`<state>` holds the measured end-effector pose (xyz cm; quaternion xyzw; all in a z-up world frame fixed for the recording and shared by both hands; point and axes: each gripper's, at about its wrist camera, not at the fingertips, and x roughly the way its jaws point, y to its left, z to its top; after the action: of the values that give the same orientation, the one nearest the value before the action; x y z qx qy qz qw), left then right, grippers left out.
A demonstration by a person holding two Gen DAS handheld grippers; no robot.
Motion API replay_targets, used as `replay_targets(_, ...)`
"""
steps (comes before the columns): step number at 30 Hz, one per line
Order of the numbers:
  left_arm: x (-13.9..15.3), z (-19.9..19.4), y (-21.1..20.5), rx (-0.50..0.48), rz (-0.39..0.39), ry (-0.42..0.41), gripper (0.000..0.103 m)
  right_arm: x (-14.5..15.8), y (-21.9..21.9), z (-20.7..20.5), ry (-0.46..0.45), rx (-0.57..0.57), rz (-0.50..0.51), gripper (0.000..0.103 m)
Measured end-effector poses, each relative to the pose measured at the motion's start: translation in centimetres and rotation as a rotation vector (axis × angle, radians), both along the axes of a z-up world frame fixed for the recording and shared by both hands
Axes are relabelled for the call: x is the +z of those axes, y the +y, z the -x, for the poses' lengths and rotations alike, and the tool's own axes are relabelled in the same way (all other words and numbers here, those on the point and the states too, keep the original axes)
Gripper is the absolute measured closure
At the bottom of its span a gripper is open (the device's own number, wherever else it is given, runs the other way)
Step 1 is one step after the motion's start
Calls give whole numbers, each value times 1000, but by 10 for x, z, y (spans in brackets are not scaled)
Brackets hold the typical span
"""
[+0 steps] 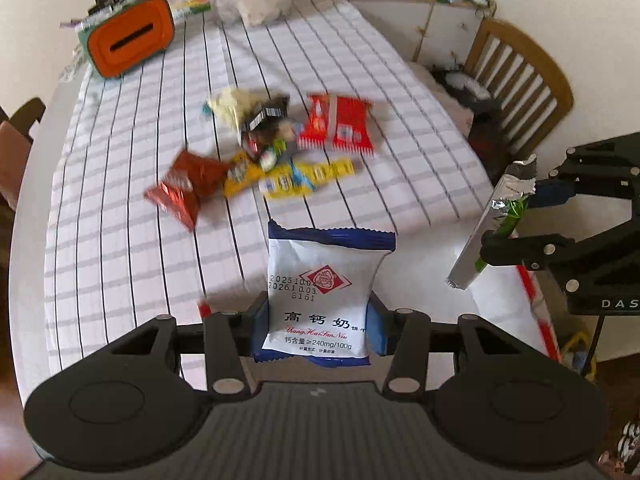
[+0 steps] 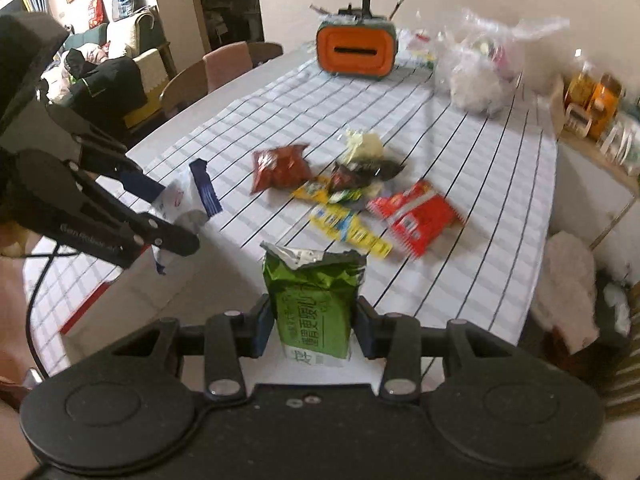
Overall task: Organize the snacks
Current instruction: 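Lift both held snacks and carry them over the white box, then open both tools to drop the white bag and green pack into the box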
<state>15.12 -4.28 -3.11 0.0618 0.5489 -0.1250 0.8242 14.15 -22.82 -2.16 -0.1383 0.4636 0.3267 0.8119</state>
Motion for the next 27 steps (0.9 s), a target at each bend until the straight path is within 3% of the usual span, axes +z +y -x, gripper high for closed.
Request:
replay_targets(16, -70, 48, -35, -70, -74, 146, 56, -74, 17, 50, 214, 92, 103, 62)
replay_targets(21, -86, 49, -47, -92, -155, 197, 56, -94, 23, 56, 246, 96, 137, 62)
replay_targets(27, -102, 42, -51, -63, -169, 263, 56, -109, 27, 51, 244, 61, 158, 62)
